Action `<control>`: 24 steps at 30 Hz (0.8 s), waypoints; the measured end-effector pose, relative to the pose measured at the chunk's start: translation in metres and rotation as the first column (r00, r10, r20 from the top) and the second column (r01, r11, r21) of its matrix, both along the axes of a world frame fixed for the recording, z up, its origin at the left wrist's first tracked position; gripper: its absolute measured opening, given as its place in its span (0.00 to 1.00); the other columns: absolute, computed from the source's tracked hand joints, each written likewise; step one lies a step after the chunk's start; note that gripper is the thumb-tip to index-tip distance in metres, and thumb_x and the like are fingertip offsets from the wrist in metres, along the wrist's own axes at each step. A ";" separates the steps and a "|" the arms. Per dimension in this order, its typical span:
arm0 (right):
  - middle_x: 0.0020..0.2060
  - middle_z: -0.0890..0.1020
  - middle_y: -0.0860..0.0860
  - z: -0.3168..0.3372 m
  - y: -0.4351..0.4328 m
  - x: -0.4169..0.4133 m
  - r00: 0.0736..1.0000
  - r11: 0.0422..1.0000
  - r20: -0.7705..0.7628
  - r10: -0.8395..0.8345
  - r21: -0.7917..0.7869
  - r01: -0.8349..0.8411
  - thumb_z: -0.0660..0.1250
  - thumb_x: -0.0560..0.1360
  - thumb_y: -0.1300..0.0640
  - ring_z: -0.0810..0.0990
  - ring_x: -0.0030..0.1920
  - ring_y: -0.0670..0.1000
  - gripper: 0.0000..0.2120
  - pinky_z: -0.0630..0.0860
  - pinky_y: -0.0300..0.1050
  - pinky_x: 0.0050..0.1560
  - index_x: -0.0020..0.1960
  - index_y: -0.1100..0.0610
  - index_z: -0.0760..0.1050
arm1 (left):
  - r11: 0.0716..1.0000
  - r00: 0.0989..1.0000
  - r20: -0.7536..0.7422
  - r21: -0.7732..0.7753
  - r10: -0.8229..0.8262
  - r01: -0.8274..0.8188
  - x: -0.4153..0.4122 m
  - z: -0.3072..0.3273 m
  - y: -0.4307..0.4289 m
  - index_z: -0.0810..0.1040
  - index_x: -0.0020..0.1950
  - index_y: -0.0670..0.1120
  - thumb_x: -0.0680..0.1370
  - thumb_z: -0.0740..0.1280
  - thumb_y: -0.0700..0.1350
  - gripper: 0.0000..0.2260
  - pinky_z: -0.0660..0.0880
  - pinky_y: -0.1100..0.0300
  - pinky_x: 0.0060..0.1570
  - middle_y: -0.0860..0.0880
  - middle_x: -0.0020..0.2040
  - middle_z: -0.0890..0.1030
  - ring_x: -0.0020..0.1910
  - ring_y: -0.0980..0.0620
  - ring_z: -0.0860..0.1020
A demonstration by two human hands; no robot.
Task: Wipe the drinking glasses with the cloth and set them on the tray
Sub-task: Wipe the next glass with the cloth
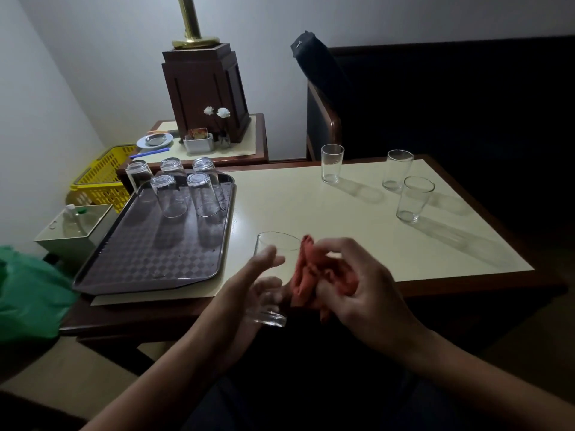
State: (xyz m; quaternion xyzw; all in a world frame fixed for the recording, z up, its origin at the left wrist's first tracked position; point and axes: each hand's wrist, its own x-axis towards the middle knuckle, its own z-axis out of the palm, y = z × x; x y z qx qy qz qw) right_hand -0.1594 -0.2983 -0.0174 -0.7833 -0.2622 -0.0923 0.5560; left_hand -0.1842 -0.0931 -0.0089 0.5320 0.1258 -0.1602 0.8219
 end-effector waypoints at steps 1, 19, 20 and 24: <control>0.57 0.83 0.46 0.002 -0.002 0.001 0.999 0.999 -0.018 -0.039 0.007 0.039 0.75 0.77 0.64 0.85 0.56 0.49 0.20 0.85 0.53 0.53 0.64 0.49 0.78 | 0.999 1.000 0.011 0.034 0.014 -0.014 0.001 -0.001 -0.001 0.79 0.68 0.42 0.70 0.73 0.61 0.32 0.72 0.58 0.37 0.46 0.43 0.74 0.38 0.51 0.72; 0.54 0.78 0.49 0.000 0.009 -0.017 0.956 0.983 0.272 0.110 -0.174 -0.064 0.79 0.69 0.69 0.80 0.55 0.45 0.18 0.76 0.35 0.55 0.56 0.59 0.81 | 0.997 0.997 -0.017 -0.031 0.075 -0.076 0.002 0.001 -0.005 0.69 0.73 0.39 0.79 0.65 0.64 0.34 0.78 0.54 0.36 0.38 0.50 0.77 0.39 0.46 0.79; 0.54 0.78 0.48 0.001 0.009 -0.012 0.968 0.990 0.244 0.052 -0.137 -0.018 0.78 0.70 0.68 0.80 0.56 0.45 0.18 0.78 0.37 0.55 0.57 0.58 0.80 | 0.998 0.998 -0.015 -0.012 0.065 -0.065 0.000 0.000 -0.006 0.70 0.73 0.38 0.78 0.66 0.66 0.36 0.78 0.55 0.35 0.39 0.50 0.76 0.38 0.46 0.78; 0.55 0.78 0.47 0.006 0.004 -0.005 0.977 0.992 0.194 -0.089 -0.072 0.104 0.76 0.72 0.67 0.81 0.55 0.47 0.18 0.81 0.42 0.53 0.59 0.57 0.79 | 0.996 0.997 0.024 0.045 0.076 -0.077 0.000 0.001 -0.007 0.78 0.68 0.44 0.74 0.71 0.67 0.32 0.75 0.55 0.41 0.45 0.44 0.75 0.40 0.49 0.76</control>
